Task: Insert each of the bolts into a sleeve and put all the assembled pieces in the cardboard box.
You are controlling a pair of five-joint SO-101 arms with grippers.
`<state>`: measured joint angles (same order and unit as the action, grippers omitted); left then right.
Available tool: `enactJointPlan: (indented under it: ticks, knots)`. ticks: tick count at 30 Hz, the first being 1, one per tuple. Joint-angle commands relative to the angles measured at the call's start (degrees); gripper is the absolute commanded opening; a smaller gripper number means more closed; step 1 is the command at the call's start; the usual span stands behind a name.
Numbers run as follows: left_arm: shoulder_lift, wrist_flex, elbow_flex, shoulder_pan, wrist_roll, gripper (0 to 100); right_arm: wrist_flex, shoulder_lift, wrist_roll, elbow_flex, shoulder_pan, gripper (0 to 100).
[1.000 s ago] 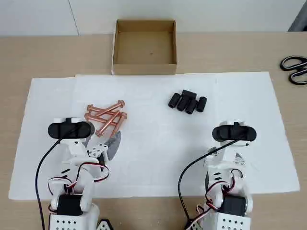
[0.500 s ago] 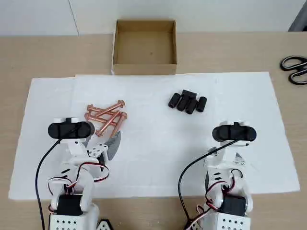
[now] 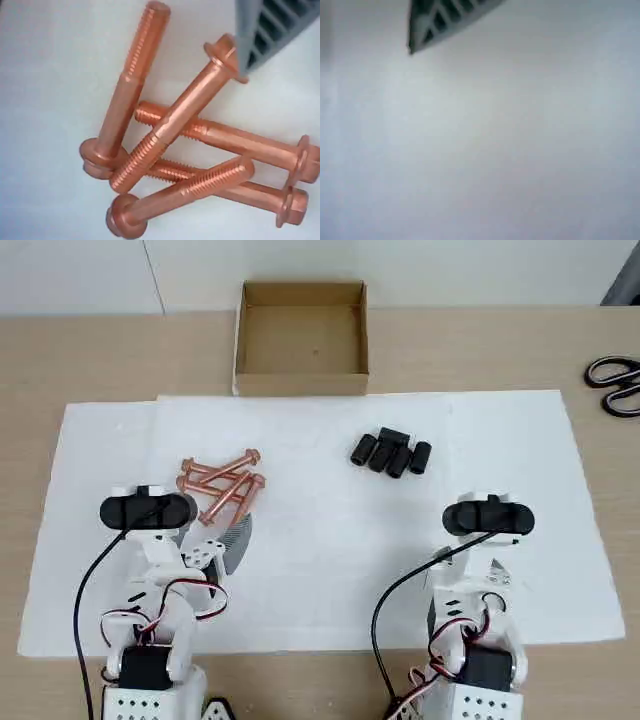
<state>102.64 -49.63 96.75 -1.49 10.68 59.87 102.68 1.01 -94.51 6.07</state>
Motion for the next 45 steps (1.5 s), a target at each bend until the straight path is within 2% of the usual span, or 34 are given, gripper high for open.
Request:
enactJointPlan:
  ticks: [1, 18, 21, 23, 26, 29, 33, 39, 42, 45]
  knots:
    - [0.44, -0.09, -0.31, -0.35, -0.26, 31, -1.1, 0.4, -0.18, 0.26, -0.04, 19.1]
    - [0.44, -0.09, -0.31, 0.0, -0.09, 31, -1.19, 0.4, -0.44, 0.26, 0.22, 19.1]
    - [0.44, 0.44, -0.4, 1.76, -0.09, 31, -1.19, 0.4, -0.7, 0.26, 0.4, 19.1]
    - [0.44, 0.97, -1.19, 1.41, 0.0, 31, -1.01, 0.4, -2.55, 0.97, 0.66, 19.1]
    - [0.44, -0.62, -8.31, -2.2, -0.09, 31, -0.75, 0.4, -6.59, 5.71, 4.53, 19.1]
    - [0.0, -3.08, -14.99, -6.95, -1.05, 31, 1.27, -0.22, -7.38, 13.98, 11.03, 19.1]
    - [-0.97, -8.88, -19.47, -8.79, -8.35, 31, 9.98, -0.31, -8.26, 23.65, 14.55, 19.1]
    - [-15.38, -14.07, -33.71, -8.79, -9.14, 31, 10.42, -5.58, -14.33, 31.56, 14.55, 19.1]
    - [-29.01, -17.49, -43.65, -8.62, -9.14, 31, 9.98, -15.69, -15.03, 40.7, 14.55, 19.1]
    - [-44.4, -21.89, -53.58, -8.53, -9.14, 31, 14.73, -29.41, -15.03, 53.63, 14.46, 19.1]
